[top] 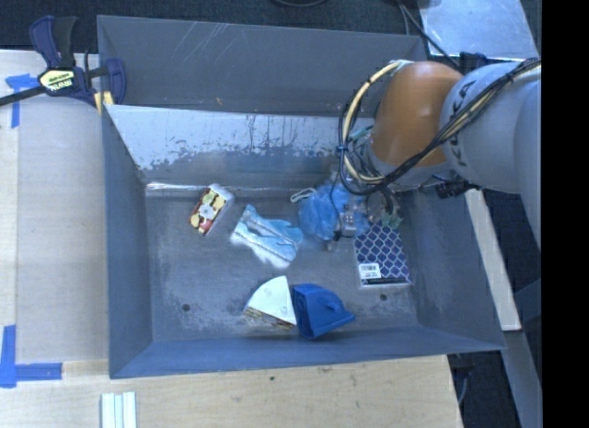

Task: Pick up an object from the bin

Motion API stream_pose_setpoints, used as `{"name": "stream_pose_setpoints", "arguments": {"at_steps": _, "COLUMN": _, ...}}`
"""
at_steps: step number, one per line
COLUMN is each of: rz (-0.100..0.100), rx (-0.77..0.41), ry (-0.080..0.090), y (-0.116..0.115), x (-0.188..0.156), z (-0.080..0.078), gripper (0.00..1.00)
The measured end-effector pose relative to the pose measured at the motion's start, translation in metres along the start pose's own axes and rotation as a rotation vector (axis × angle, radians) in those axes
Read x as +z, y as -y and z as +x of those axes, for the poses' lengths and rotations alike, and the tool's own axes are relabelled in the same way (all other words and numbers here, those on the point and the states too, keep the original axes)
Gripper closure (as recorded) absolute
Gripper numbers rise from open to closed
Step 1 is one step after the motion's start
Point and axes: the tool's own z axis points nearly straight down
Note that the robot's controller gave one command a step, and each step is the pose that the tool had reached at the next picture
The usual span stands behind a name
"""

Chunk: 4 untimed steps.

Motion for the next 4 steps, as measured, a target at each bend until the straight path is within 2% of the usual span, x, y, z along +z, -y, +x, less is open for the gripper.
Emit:
{"name": "stream_pose_setpoints", "arguments": {"at_steps": 1, "rz": 0.004, "rx": -0.275, "ry": 0.007, "y": -0.006, "x": -0.001, "z": 0.004, "gripper": 1.0}}
{"name": "stream_pose_setpoints", "arguments": {"at_steps": 4, "rz": 0.004, "rx": -0.275, "ry": -0.003, "y": -0.006, "x": -0.016, "z": 0.007, "gripper": 1.0}}
